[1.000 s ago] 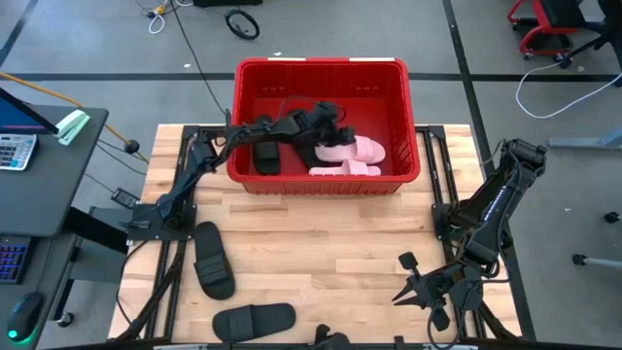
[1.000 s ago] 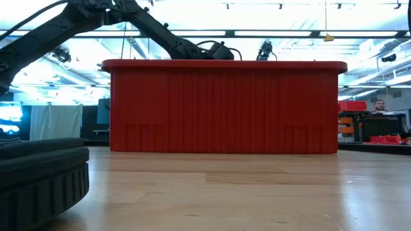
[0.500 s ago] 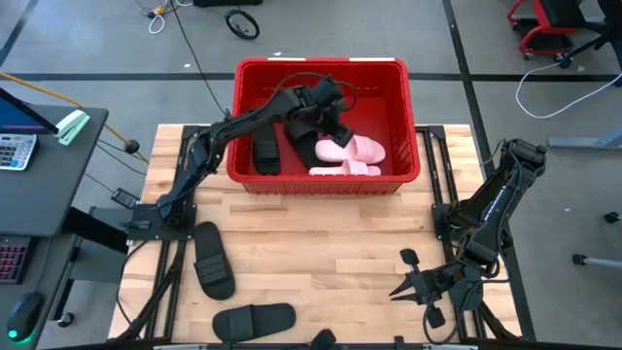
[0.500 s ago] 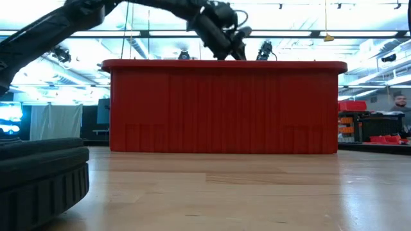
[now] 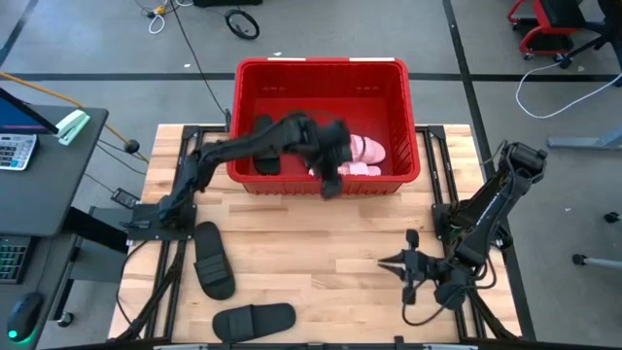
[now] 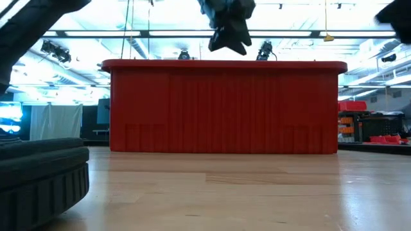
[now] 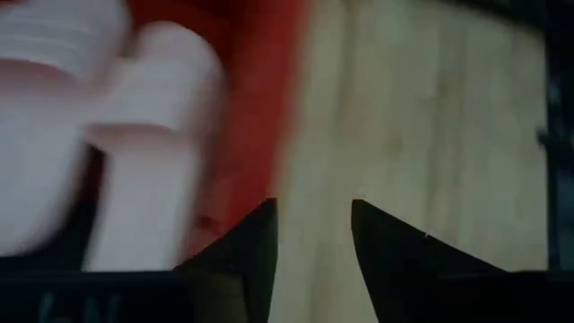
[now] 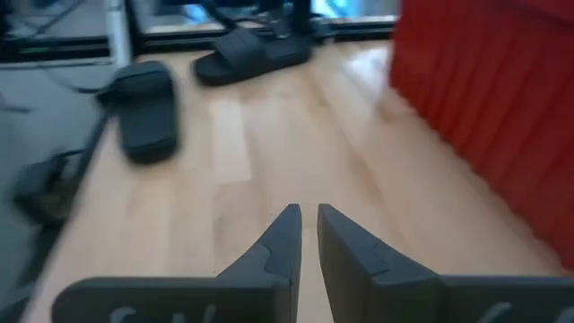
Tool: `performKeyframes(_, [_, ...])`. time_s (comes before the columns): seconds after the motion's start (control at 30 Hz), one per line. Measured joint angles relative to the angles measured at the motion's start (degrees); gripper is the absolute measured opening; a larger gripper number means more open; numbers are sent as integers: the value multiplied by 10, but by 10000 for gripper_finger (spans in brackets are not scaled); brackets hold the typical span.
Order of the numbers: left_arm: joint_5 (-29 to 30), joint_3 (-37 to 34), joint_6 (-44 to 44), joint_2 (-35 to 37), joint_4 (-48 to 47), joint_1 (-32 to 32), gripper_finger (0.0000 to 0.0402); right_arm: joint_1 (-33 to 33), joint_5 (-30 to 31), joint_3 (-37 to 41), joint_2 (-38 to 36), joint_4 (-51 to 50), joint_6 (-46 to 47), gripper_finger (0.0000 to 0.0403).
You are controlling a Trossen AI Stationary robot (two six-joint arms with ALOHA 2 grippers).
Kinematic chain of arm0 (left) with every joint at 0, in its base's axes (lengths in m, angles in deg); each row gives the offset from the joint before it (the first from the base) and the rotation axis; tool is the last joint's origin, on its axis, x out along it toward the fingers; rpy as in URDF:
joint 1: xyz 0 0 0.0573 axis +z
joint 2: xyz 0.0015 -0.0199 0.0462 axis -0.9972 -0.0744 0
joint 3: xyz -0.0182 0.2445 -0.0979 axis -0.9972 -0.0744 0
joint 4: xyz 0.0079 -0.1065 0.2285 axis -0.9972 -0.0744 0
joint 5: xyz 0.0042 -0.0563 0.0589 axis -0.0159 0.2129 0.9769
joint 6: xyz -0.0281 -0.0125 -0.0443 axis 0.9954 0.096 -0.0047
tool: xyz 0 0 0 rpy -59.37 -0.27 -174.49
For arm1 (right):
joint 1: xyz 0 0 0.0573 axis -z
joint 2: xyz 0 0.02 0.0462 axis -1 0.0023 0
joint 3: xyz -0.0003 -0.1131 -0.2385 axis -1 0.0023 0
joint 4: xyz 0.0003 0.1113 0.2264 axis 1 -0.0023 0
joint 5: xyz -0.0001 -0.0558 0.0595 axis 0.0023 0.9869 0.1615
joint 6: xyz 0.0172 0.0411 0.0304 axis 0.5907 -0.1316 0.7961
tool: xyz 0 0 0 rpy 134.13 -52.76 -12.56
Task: Pick and place slides into bin
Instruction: Put the top black slide into the red bin
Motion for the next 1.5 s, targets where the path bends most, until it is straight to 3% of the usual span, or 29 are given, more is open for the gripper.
performKeyframes(0.17, [43, 0, -34, 0, -11, -80, 122, 25, -4, 21, 10, 1, 31, 47])
performKeyframes(0.4, [259, -25, 14, -1, -5, -166, 103, 40, -35, 44, 23, 40, 36, 48])
performKeyframes(0.53, [358, -66, 93, -2, -40, -186, 100, 34, -56, 50, 32, 47, 35, 48])
performKeyframes(0.8, [443, -160, 333, 14, -193, -201, 95, -10, -86, 50, 60, 47, 50, 48])
performKeyframes(0.9, [464, -193, 423, 48, -242, -233, 91, -28, -86, 50, 59, 47, 50, 48])
performKeyframes(1.07, [504, -265, 490, 148, -228, -315, 81, -47, -75, 45, 30, 50, 39, 48])
performKeyframes(1.27, [646, -388, 628, 289, -212, -438, 67, -59, -68, 27, -1, 51, -61, 48])
performKeyframes(1.5, [744, -593, 717, 386, -44, -525, 49, -29, -58, 26, -4, 49, -136, 48])
